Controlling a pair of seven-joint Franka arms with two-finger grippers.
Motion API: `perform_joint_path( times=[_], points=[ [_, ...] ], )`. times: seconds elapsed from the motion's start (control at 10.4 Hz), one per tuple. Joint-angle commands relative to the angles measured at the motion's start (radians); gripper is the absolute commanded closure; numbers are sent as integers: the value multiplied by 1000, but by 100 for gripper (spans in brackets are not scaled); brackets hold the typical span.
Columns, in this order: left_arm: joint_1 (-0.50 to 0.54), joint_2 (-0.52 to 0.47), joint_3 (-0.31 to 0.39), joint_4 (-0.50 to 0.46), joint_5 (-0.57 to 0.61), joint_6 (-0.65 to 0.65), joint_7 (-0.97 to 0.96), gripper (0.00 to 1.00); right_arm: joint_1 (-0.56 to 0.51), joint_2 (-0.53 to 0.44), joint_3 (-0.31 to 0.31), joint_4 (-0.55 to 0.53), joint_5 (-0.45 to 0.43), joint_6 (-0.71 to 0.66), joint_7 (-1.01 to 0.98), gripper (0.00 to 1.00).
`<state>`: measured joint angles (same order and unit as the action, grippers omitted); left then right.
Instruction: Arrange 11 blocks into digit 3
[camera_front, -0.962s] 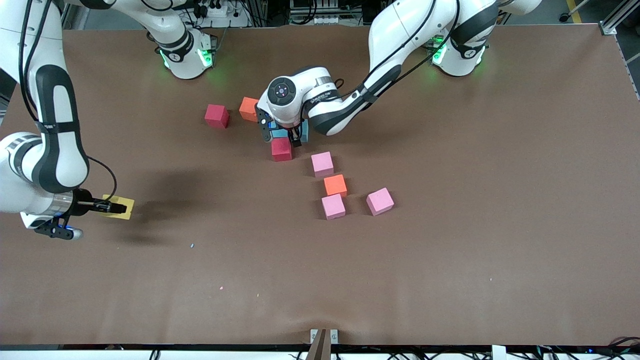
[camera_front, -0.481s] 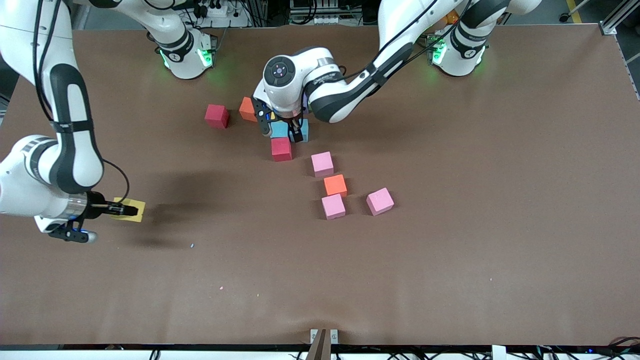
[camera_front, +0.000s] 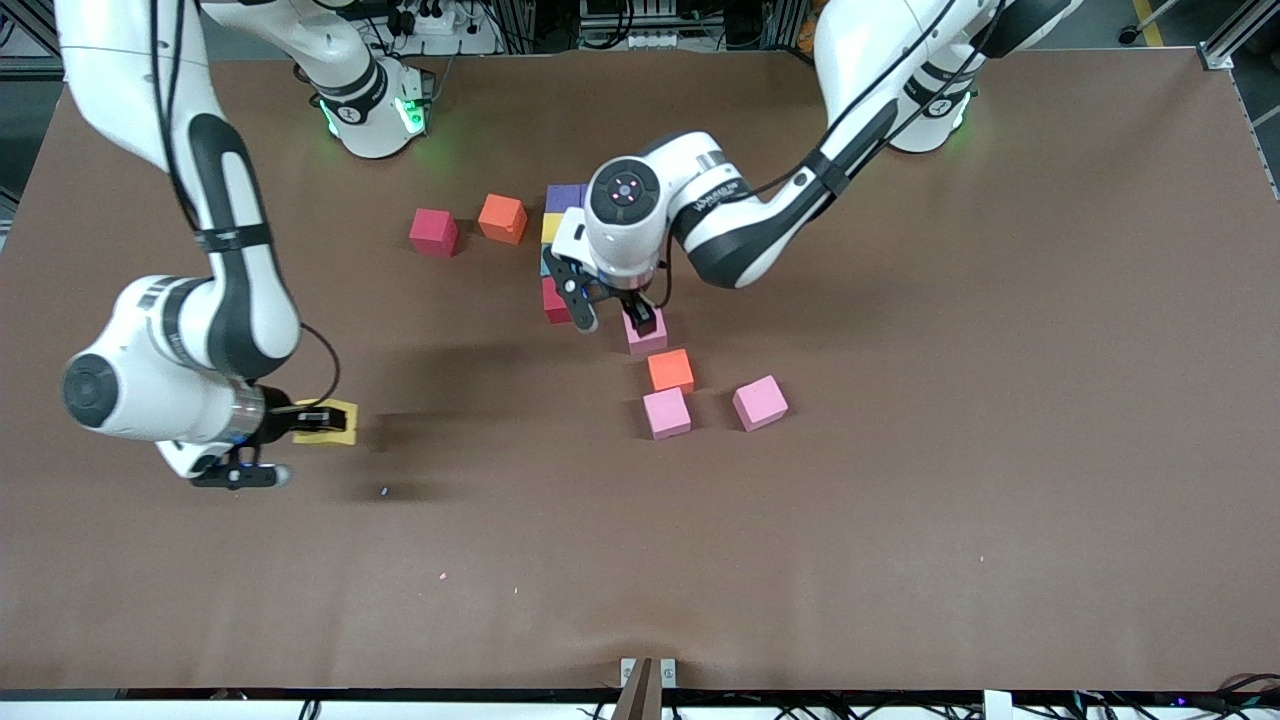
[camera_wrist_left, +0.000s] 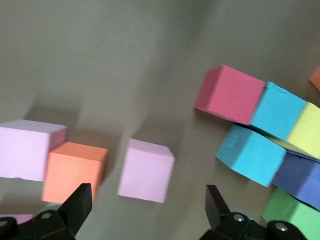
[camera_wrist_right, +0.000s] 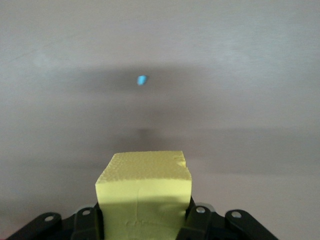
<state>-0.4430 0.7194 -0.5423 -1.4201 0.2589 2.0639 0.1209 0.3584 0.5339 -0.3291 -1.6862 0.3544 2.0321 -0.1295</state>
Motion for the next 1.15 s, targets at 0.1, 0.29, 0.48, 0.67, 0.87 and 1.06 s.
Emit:
perform_joint_path(
  times=[0.1, 0.29, 0.48, 0.67, 0.87, 1.06],
  points=[
    [29, 50, 2, -25, 77, 169, 104, 0, 92, -6, -4, 0, -3, 7, 114, 74],
    [39, 57, 4, -93, 82, 270, 121, 0, 122, -5, -4, -9, -3, 19, 151, 74],
    [61, 57, 4, -141, 71, 294, 118, 0, 110, -6, -5, -10, -5, 16, 145, 74],
    [66, 54, 4, -178, 68, 292, 112, 0, 91, -8, -8, -10, -5, 16, 140, 74],
    [66, 51, 1, -197, 68, 292, 105, 0, 79, -8, -10, -10, -5, 16, 139, 74],
    [69, 35, -10, -218, 66, 285, 92, 0, 94, -8, -10, -7, -5, 19, 149, 74]
  ],
)
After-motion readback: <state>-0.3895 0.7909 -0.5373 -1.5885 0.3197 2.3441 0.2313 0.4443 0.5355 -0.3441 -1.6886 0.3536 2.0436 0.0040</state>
